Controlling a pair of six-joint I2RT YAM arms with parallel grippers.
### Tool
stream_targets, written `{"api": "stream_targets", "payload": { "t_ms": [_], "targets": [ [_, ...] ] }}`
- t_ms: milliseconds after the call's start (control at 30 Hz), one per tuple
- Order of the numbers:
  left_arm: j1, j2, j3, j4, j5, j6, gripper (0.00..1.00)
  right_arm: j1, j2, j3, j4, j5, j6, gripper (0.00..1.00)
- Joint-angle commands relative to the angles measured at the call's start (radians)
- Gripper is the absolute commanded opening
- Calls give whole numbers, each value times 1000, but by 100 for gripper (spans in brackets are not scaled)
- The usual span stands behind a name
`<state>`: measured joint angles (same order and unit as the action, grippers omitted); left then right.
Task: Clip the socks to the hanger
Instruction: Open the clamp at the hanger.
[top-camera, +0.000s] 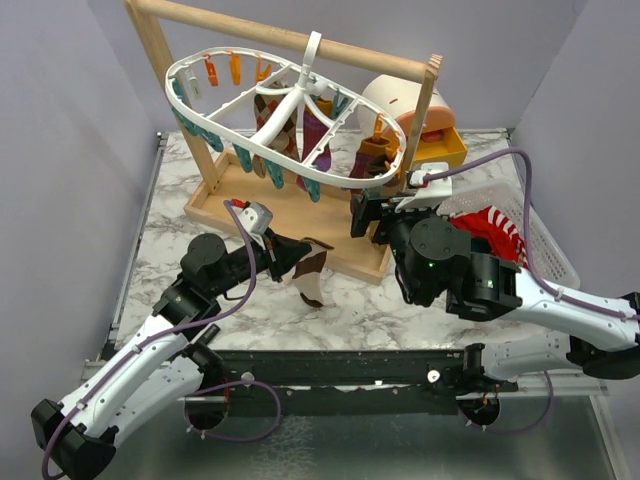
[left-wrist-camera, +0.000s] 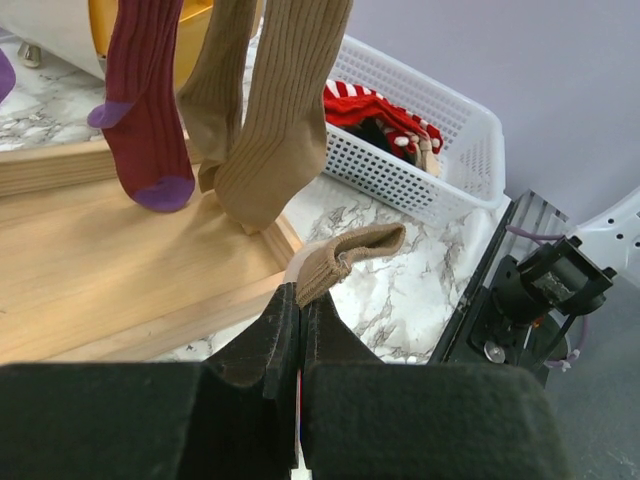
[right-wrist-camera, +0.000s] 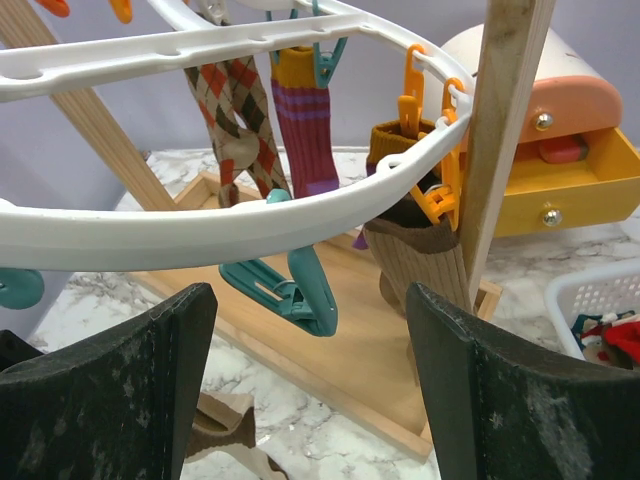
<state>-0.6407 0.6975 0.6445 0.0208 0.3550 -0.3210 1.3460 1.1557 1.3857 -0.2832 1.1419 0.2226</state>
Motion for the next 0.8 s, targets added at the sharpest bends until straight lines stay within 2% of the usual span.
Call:
{"api": "stream_targets", "payload": {
  "t_ms": [0,333,767],
  "targets": [
    [6,-5,-11,21,26,-10,0,-5,21,-9,69,7,-43,82],
    [6,-5,-15,27,25,-9,0,-8,74,27,80,68,-75,82],
    [6,-3,-17,31,27,-10,0,-25,82,33,106,78,-92,76]
  ]
}}
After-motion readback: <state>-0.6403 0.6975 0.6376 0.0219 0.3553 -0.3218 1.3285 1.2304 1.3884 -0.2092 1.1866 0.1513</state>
